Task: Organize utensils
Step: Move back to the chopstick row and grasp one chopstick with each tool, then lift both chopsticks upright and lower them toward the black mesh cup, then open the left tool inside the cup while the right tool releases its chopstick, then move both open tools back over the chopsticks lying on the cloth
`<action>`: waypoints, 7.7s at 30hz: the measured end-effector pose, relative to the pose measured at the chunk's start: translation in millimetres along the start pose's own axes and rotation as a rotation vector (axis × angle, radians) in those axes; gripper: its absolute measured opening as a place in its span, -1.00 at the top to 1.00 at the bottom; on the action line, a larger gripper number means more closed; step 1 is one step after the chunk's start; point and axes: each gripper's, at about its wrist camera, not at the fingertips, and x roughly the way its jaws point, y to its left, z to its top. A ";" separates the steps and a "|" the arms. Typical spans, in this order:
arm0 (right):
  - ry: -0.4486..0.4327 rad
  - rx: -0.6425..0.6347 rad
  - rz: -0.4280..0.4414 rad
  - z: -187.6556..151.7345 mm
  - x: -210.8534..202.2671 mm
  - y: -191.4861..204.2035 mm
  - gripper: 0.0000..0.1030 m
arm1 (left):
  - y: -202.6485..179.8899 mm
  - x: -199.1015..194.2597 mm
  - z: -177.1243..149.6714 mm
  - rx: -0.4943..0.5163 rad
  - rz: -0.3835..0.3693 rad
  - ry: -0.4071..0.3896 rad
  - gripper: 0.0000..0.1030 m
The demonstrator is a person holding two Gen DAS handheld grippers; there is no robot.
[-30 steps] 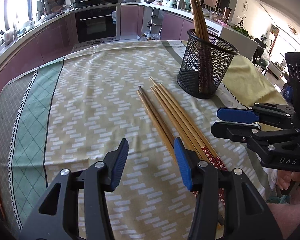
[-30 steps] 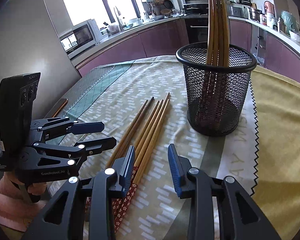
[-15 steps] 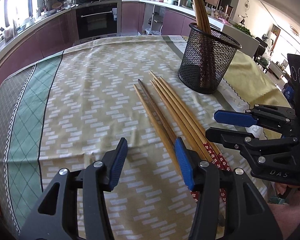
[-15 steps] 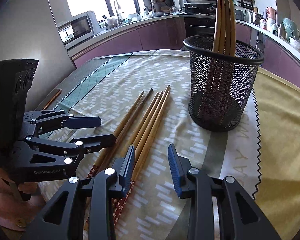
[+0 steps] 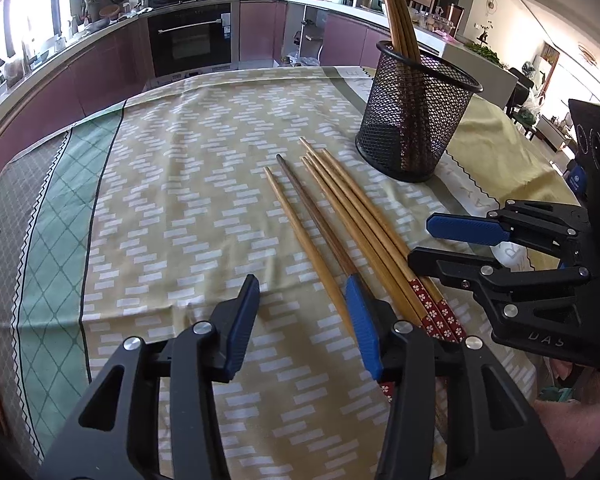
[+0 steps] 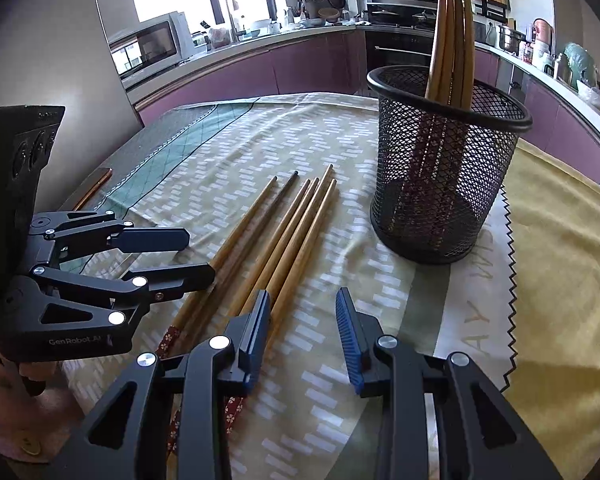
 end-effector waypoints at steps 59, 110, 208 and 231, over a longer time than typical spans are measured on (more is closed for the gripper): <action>-0.150 0.138 0.157 12.0 -49.7 -26.6 0.89 | 0.3 -59.0 24.8 -0.061 -0.149 -0.132 0.85; -0.431 0.090 0.017 109.7 -132.8 -81.1 0.89 | -48.0 -113.1 173.4 0.020 -0.226 -0.381 0.85; 0.017 0.048 0.076 11.3 7.9 -4.5 0.43 | -1.2 5.2 8.9 -0.042 -0.033 -0.010 0.09; 0.023 0.015 0.034 17.7 15.8 2.3 0.44 | -8.1 13.5 13.7 0.007 -0.045 0.018 0.59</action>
